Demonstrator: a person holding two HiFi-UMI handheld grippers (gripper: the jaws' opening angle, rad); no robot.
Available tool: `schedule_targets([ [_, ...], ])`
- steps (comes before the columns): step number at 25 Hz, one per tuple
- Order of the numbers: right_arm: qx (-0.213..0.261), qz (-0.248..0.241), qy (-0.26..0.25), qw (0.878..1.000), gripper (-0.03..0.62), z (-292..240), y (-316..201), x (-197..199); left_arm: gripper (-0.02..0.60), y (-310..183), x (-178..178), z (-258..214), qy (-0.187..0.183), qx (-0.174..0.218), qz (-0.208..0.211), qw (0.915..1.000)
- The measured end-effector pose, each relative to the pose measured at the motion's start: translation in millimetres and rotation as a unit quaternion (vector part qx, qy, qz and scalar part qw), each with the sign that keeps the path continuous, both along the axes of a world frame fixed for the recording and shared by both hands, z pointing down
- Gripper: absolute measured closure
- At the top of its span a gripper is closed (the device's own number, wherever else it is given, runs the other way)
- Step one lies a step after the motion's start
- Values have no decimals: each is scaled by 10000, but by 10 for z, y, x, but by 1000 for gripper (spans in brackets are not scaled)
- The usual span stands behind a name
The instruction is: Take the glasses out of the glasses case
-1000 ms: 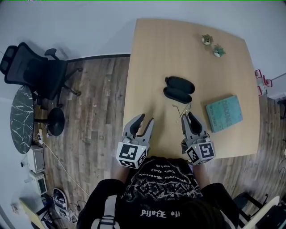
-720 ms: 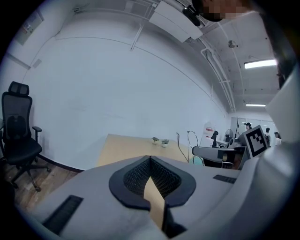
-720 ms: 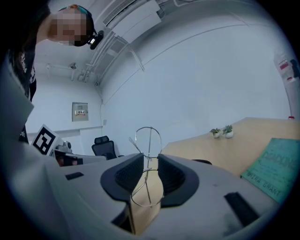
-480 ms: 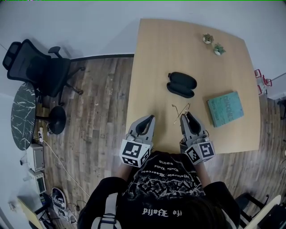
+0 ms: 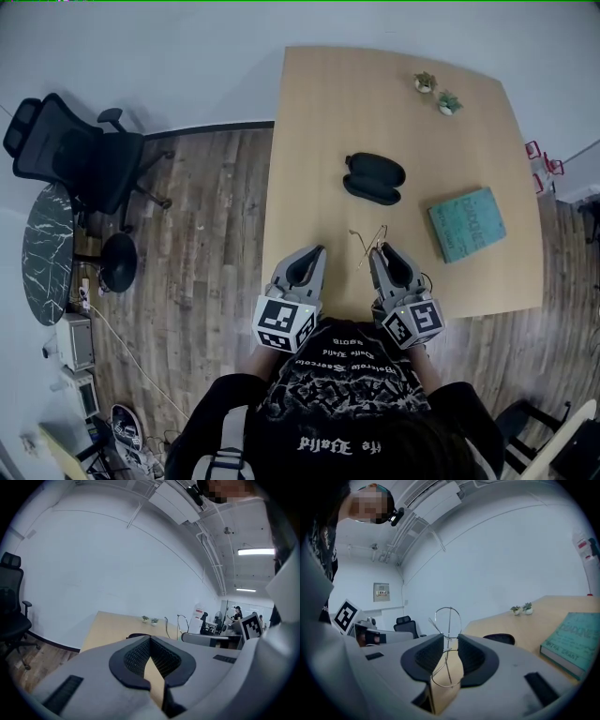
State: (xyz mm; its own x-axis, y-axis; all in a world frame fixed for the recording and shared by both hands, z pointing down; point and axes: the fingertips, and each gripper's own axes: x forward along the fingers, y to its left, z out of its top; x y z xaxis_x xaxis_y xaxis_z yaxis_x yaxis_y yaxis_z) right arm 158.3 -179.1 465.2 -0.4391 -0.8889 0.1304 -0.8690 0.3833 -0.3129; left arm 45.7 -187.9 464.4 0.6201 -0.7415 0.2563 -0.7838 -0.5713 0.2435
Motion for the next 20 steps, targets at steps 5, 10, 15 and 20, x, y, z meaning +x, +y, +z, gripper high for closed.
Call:
schedule_targets([
  [5, -6, 78, 241, 9997, 494, -18, 17, 56, 578, 73, 50, 46, 89, -72, 64, 9999],
  [10, -14, 70, 296, 9995, 493, 11, 41, 53, 578, 35, -1, 83, 28, -96, -95, 9999],
  [15, -56, 70, 303, 9995, 493, 39, 57, 60, 578, 16, -31, 88, -291, 16, -223, 9993],
  [20, -93, 111, 360, 9992, 494, 73, 53, 97, 578, 40, 42, 90, -312, 41, -144, 9994],
])
